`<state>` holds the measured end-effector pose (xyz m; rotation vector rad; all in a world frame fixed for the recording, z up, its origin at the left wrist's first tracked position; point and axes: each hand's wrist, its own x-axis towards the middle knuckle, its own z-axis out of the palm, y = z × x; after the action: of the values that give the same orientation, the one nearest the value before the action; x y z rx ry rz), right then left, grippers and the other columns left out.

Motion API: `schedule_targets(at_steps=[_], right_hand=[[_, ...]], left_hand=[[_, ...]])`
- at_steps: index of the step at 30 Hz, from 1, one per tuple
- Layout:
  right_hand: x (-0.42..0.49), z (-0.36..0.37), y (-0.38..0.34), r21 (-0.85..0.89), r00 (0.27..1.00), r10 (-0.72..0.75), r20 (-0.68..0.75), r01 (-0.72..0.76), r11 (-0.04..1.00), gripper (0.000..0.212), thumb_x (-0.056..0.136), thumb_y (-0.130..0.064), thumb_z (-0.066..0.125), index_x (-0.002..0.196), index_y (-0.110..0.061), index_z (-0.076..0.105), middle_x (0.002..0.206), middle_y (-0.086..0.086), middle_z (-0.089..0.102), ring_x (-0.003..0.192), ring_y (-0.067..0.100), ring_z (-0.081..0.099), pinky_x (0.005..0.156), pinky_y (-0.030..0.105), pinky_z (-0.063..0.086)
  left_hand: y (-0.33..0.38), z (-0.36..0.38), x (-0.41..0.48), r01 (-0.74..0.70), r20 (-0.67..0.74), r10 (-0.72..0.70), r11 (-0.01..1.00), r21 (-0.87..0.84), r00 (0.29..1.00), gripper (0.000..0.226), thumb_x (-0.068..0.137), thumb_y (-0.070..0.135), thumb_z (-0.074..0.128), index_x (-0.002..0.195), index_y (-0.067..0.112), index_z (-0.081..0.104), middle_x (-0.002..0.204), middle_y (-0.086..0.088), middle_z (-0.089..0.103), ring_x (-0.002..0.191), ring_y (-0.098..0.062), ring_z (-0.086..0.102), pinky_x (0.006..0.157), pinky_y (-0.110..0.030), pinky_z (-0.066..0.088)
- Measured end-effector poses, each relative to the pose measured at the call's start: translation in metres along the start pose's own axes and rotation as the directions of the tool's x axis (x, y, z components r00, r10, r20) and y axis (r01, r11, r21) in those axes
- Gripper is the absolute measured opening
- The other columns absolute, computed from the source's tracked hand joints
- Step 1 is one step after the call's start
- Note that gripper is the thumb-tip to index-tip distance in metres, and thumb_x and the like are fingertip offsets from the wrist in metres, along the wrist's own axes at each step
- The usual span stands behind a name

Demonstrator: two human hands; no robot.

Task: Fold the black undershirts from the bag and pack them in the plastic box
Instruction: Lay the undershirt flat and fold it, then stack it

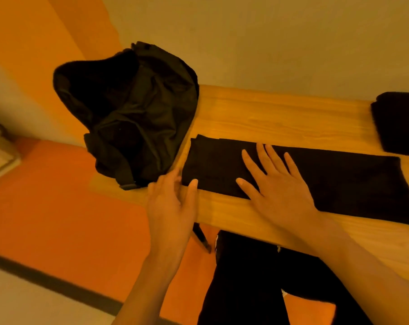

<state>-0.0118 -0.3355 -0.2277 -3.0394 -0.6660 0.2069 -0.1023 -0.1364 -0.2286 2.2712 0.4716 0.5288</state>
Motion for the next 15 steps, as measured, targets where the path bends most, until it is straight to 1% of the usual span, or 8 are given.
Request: schedule_targets(at_steps=[2,5,8,10,11,12,14,15], right_hand=[[-0.003,-0.001,0.001,-0.009,1.0,0.011,0.012,-0.011,1.0,0.078,0.083,-0.071,-0.019,0.154,-0.039,-0.022,0.166,0.0,-0.022,0.151,0.018,-0.025,0.126,0.047,-0.005],[-0.012,-0.002,0.003,0.007,1.0,0.022,0.017,-0.022,1.0,0.074,0.086,-0.071,-0.016,0.153,-0.04,-0.023,0.165,-0.001,-0.024,0.15,0.017,-0.026,0.125,0.045,-0.008],[-0.025,-0.004,0.004,0.008,0.998,0.036,0.051,-0.037,0.999,0.074,0.086,-0.073,-0.017,0.153,-0.042,-0.023,0.165,-0.002,-0.024,0.151,0.017,-0.026,0.125,0.044,-0.007],[-0.029,-0.01,0.002,0.043,0.996,0.028,0.081,-0.032,0.999,0.076,0.086,-0.074,-0.017,0.155,-0.043,-0.017,0.166,-0.001,-0.022,0.151,0.018,-0.024,0.126,0.043,-0.007],[-0.027,-0.017,0.0,0.09,0.996,0.03,0.08,-0.038,0.995,0.074,0.091,-0.074,-0.01,0.158,-0.042,-0.007,0.168,0.001,-0.012,0.154,0.02,-0.017,0.126,0.042,-0.003],[-0.021,-0.023,-0.004,0.154,0.999,0.035,0.016,-0.037,0.987,0.072,0.096,-0.07,0.002,0.16,-0.039,0.011,0.168,0.005,0.007,0.156,0.025,0.0,0.126,0.04,0.006],[0.002,-0.033,-0.013,0.241,0.973,0.023,-0.228,0.034,0.97,0.058,0.101,-0.056,0.03,0.148,-0.027,0.047,0.143,0.009,0.049,0.136,0.029,0.04,0.111,0.04,0.031],[0.019,-0.036,-0.019,0.29,0.956,0.007,-0.294,0.083,0.953,0.047,0.101,-0.048,0.04,0.138,-0.024,0.056,0.128,0.006,0.056,0.124,0.026,0.049,0.104,0.039,0.037]], left_hand=[[0.003,0.002,0.006,0.008,0.001,-0.008,0.999,0.051,1.0,0.041,0.093,0.05,0.058,0.119,0.02,0.068,0.1,0.01,0.059,0.104,-0.016,0.051,0.08,-0.035,0.05],[0.004,0.004,0.011,0.028,0.006,-0.028,0.996,0.087,1.0,0.029,0.094,0.042,0.066,0.112,0.02,0.07,0.097,0.009,0.061,0.1,-0.012,0.051,0.08,-0.035,0.051],[0.002,0.002,0.009,0.08,0.006,-0.08,0.997,-0.008,0.997,0.013,0.093,0.033,0.071,0.104,0.027,0.067,0.089,0.014,0.063,0.094,-0.014,0.059,0.079,-0.042,0.055],[0.002,0.0,0.006,0.066,0.0,-0.066,0.998,-0.021,0.998,0.014,0.093,0.032,0.072,0.105,0.026,0.069,0.086,0.016,0.062,0.092,-0.016,0.061,0.08,-0.046,0.055],[0.001,0.0,0.005,0.056,-0.005,-0.056,0.998,-0.026,0.998,0.015,0.093,0.032,0.071,0.106,0.025,0.07,0.086,0.017,0.061,0.092,-0.016,0.061,0.081,-0.047,0.054],[0.002,0.0,0.005,0.051,-0.013,-0.051,0.998,-0.038,0.999,0.015,0.093,0.033,0.071,0.106,0.025,0.071,0.087,0.016,0.061,0.092,-0.017,0.061,0.081,-0.048,0.054],[0.003,0.002,0.006,0.045,-0.024,-0.047,0.997,-0.058,0.999,0.015,0.094,0.032,0.07,0.106,0.024,0.071,0.089,0.014,0.062,0.092,-0.017,0.062,0.082,-0.049,0.054],[0.003,0.004,0.007,0.043,-0.025,-0.044,0.998,-0.051,0.999,0.015,0.094,0.032,0.07,0.106,0.024,0.071,0.091,0.012,0.063,0.092,-0.017,0.062,0.083,-0.049,0.053]])
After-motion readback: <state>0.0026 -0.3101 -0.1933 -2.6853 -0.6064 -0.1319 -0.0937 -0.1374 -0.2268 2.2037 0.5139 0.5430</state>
